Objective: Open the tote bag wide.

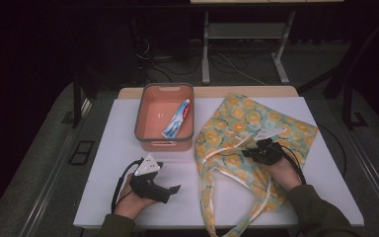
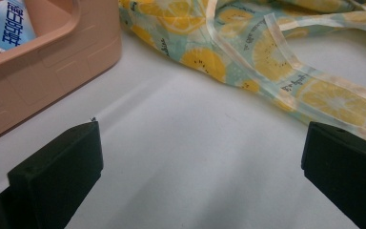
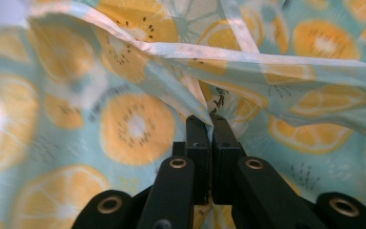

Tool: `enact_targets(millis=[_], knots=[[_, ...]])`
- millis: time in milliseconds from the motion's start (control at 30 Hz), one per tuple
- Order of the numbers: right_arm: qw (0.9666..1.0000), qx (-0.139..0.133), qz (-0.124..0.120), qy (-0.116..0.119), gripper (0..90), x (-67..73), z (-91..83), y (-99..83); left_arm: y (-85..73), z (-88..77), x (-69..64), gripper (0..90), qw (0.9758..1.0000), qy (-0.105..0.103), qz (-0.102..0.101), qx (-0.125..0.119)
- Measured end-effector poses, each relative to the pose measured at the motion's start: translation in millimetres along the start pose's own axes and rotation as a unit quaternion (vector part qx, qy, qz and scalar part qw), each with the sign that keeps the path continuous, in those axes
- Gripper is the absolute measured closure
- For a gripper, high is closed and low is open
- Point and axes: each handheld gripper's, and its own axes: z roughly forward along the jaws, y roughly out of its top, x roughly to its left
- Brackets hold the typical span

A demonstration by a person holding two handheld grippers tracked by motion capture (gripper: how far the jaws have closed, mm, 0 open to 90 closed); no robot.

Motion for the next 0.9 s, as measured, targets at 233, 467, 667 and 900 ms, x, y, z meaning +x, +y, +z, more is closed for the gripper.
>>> enact_targets(millis=[233, 467, 667, 900], knots=[[0.9986, -0.051, 0.014, -0.002, 88.7, -1.3, -24.1, 24.6, -0.1, 0.4, -0.6, 0.0, 1.0, -0.001, 0.0, 0.001], [0.9968, -0.075, 0.027, -0.004, 88.7, -4.8, -28.8, 35.8, -1.3, 0.7, 0.4, 0.0, 1.0, -0.003, 0.0, 0.006], [0.9951, -0.091, 0.039, -0.004, 88.7, -8.7, -35.0, 36.0, -2.2, 2.0, 0.5, 0.0, 0.9999, -0.01, -0.003, 0.013], [0.9953, -0.09, 0.036, -0.007, 88.7, -9.0, -36.4, 35.6, 1.0, -0.2, 0.0, 0.0, 0.9998, -0.015, 0.003, 0.014]])
